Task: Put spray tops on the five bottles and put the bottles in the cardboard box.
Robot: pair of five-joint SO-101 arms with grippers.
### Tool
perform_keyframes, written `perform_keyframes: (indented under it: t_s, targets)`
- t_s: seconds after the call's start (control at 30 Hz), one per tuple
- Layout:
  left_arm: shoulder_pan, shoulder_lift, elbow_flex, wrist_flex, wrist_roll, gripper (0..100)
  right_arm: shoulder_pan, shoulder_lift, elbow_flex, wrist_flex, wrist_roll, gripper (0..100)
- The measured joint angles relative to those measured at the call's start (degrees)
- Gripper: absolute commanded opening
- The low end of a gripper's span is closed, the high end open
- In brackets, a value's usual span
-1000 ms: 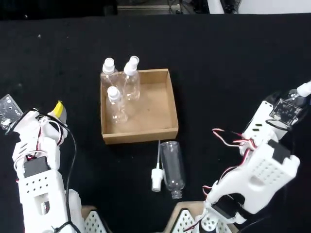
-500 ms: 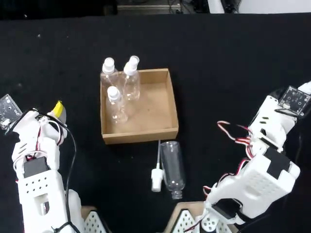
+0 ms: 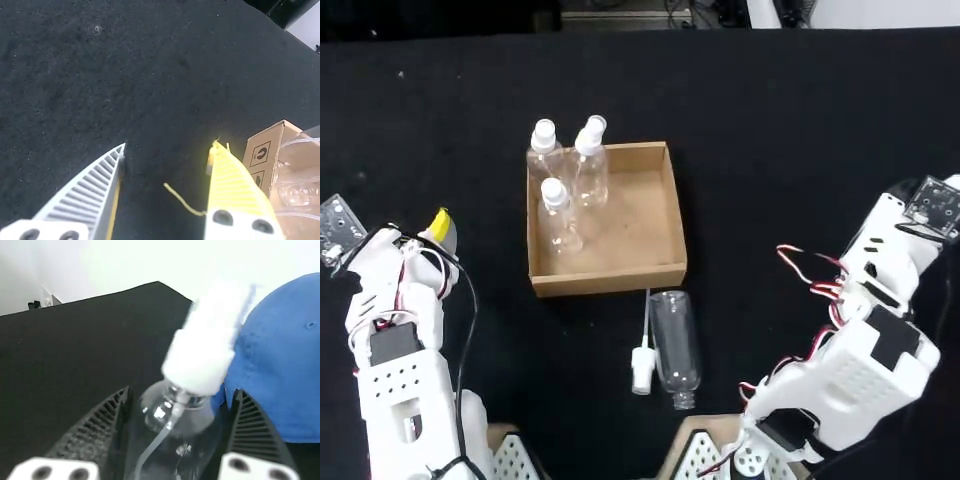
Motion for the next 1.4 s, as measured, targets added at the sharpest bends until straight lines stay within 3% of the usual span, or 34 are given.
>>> perform_keyframes:
  t_s: [0.43,0.7,0.97,1.13,1.23,1.4]
  targets:
    - [0.0,0.0,0.0,0.0,0.0,23,0.4,0.0,0.0,0.0,0.0,26.4]
    - [0.0,0.0,0.0,0.0,0.0,23,0.4,0.0,0.0,0.0,0.1,1.1]
    - [0.0,0.0,0.0,0.0,0.0,23,0.4,-0.7,0.5,0.0,0.2,1.1]
    - [0.0,0.0,0.0,0.0,0.0,23,-0.8,-10.1,7.6,0.4,0.0,1.1]
    - [0.0,0.0,0.0,0.0,0.0,23,-5.0,-19.6,12.2,5.2,0.0,1.1]
    - [0.0,0.0,0.0,0.0,0.0,23,-14.5,-36.7,12.9,22.4,0.0,1.1]
